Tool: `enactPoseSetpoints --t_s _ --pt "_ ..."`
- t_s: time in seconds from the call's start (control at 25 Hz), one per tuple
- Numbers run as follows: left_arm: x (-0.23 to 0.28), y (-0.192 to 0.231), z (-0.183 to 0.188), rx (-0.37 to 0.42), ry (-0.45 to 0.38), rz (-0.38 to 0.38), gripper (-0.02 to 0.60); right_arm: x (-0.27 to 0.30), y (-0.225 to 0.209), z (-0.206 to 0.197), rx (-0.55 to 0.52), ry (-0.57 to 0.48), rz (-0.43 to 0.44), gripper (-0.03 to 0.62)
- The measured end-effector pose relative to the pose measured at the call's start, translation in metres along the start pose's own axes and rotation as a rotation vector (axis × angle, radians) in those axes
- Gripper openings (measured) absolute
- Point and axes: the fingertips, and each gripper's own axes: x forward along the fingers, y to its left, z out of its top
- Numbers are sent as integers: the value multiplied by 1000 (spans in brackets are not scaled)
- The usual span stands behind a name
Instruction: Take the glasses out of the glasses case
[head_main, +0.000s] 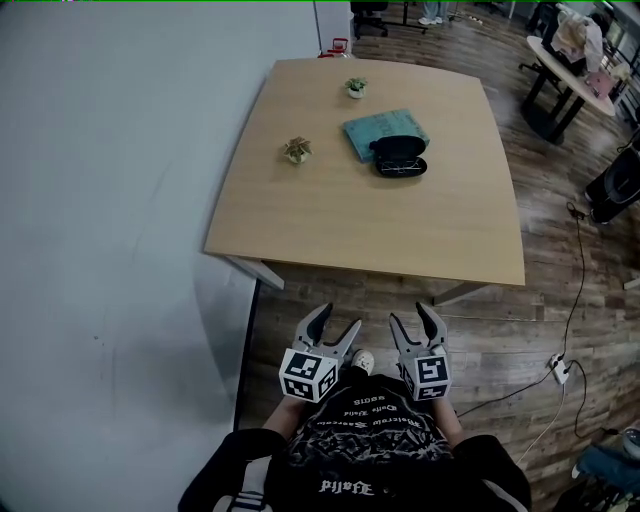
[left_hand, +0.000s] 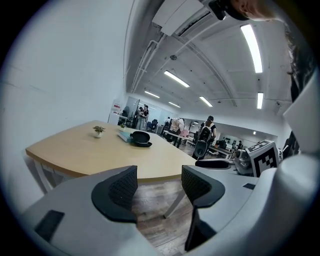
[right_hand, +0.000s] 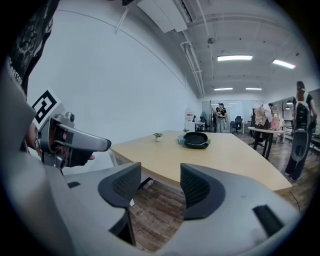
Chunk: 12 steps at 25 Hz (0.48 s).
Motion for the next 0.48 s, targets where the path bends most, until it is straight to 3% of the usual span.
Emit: enactPoseSetpoints --t_s 0.48 --pt "40 12 4 17 45 -45 285 19 -18 -4 73 9 -62 256"
